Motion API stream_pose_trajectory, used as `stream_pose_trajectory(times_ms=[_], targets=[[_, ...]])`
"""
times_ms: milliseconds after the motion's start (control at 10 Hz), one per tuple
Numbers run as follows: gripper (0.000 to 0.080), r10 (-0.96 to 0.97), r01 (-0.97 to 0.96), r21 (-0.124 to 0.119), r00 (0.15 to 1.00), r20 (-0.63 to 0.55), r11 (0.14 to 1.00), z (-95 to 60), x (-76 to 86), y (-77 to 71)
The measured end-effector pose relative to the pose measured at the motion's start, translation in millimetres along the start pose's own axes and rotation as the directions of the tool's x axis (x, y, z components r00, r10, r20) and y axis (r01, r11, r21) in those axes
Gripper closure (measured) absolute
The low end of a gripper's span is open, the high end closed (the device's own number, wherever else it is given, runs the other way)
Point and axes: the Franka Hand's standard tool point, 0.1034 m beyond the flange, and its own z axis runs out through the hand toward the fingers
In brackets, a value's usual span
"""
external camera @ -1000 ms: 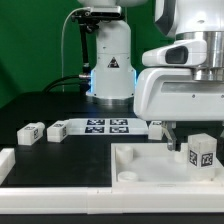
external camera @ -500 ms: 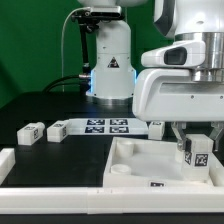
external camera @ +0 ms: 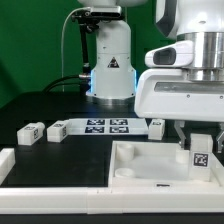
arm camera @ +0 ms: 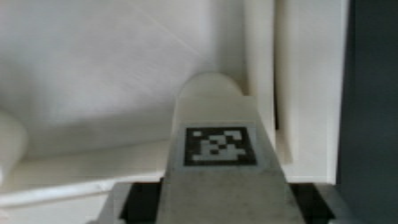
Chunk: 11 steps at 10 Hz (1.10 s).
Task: Assemble one leg
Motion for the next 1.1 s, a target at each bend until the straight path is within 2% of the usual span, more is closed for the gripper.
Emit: stream_pose_trajectory(times_ms=[300,600,700,900,1000,1100], targets=[[0.0502,0.29,-0.291,-0.045,0.957,-0.019,0.956,1.8,-0.1,21.4],[0.049,0.526,-0.53,-0.078,0.848,-0.062,0.845,2.5,0.7,41.4],[0.049,0.554,-0.558,-0.083,0.829,-0.07,0.825,2.3,0.7,47.0],[0.0485,0.55,-0.554,-0.084,0.832,-0.07,0.828,2.6,0.4,47.6],[0.031,0.55,-0.554,-0.084,0.832,-0.07,0.828,2.6,0.4,47.5],[0.031,0.55,-0.554,-0.084,0.832,-0.07,0.828,2.6,0.4,47.5]])
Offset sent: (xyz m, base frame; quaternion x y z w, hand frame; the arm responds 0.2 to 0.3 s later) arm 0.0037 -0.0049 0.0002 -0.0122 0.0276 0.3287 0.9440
